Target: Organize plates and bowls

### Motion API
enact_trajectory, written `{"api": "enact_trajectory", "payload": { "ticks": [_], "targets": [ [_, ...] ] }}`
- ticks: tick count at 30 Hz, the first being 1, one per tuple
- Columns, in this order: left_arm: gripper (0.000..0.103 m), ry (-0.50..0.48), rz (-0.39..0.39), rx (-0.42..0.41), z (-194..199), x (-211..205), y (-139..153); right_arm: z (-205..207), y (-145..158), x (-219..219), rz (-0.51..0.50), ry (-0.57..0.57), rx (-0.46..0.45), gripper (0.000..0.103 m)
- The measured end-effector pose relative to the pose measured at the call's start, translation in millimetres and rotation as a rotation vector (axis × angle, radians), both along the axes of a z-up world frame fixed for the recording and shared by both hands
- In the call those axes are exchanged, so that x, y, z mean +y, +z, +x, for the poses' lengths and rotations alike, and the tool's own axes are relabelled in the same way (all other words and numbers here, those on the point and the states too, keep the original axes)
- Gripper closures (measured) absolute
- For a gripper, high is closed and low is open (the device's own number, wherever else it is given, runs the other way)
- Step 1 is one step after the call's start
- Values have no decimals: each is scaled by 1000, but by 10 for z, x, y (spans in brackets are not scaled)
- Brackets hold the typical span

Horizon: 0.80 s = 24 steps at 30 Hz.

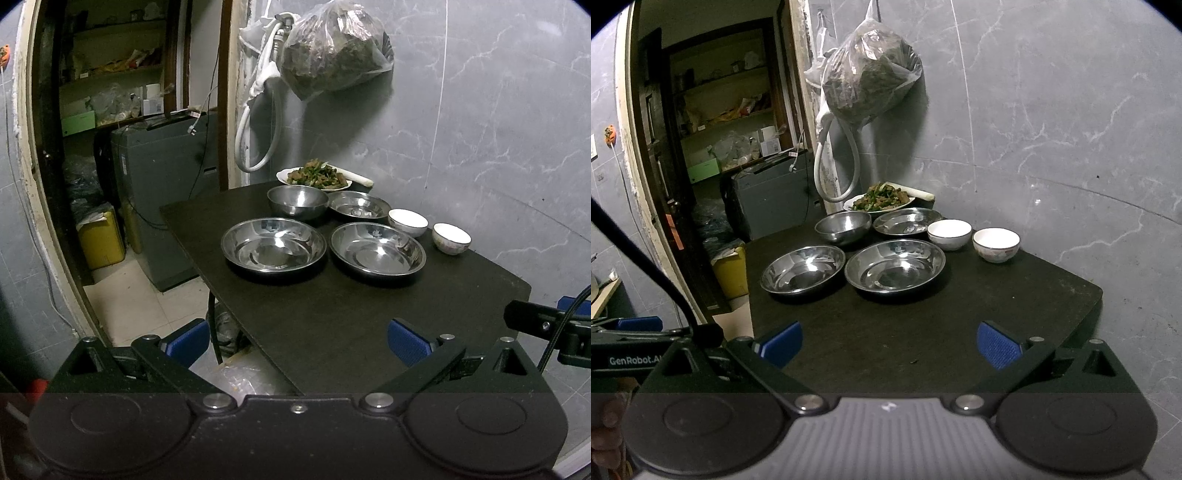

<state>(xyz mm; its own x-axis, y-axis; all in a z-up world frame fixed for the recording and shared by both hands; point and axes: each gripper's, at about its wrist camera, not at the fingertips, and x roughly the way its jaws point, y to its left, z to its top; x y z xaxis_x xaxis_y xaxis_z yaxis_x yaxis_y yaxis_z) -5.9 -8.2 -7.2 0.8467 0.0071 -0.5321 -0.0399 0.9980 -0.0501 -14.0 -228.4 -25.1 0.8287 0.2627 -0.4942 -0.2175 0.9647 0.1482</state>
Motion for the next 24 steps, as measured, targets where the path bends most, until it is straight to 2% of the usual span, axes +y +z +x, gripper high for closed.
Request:
{"api": "enact_trajectory", "payload": {
  "ticks": [16,24],
  "targets": [
    [1,-1,3,15,-39,-3,-103,71,-63,-32,2,3,12,0],
    [1,0,-10,57,183,17,-102,211,-104,-40,3,6,30,0]
  ]
}}
